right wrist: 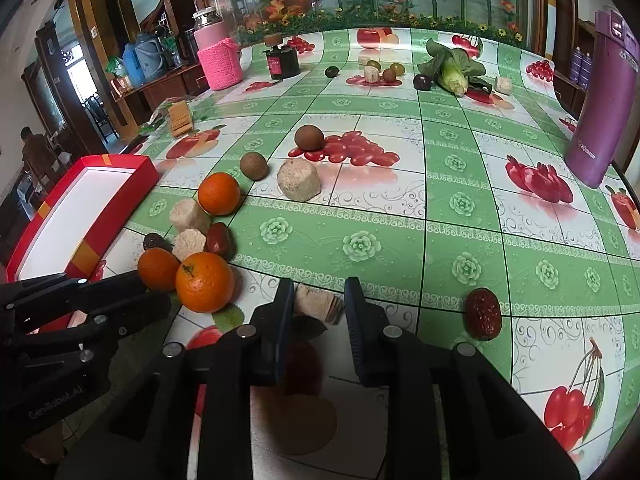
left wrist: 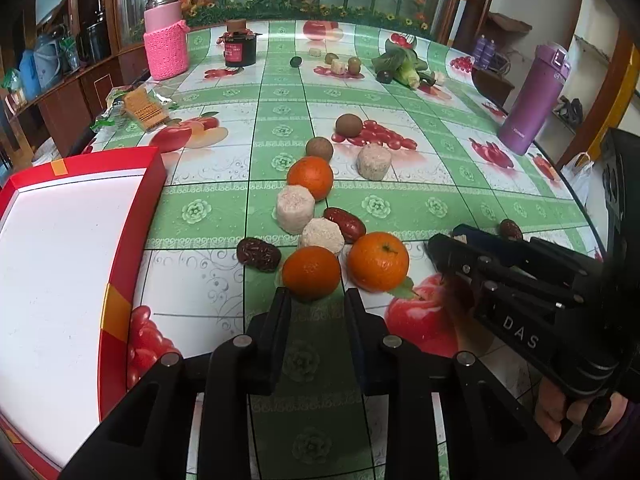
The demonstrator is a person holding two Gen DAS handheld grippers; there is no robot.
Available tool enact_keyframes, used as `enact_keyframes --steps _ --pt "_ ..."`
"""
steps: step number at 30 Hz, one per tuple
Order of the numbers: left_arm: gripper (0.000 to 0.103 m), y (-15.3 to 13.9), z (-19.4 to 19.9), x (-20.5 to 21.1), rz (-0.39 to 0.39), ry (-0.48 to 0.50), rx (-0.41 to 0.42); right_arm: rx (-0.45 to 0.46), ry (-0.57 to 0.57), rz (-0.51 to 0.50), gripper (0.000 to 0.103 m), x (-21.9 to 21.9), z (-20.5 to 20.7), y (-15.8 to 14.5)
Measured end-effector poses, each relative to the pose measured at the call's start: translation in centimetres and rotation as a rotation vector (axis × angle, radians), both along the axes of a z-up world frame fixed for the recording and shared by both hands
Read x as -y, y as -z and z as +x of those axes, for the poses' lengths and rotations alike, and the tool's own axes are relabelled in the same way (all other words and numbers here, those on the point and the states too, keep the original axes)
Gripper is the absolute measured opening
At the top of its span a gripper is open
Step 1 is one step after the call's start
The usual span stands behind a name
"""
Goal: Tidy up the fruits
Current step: 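Grasp a mandarin orange with the left tool while the right tool grasps a beige rice-cake cube, then carry the orange and cube over the white tray while both tools open to drop them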
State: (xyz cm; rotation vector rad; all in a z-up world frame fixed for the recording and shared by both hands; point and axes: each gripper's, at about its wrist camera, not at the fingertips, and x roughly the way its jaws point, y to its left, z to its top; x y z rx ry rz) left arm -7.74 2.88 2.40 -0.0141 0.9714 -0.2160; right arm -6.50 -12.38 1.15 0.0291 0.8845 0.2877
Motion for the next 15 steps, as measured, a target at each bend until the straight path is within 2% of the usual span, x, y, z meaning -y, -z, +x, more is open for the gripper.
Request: enact_keyframes --steps 15 --pt "0.023 0.06 0.84 0.77 0.021 -0.013 0.041 0.000 0.016 0.005 0.028 0.30 -0.12 -0.05"
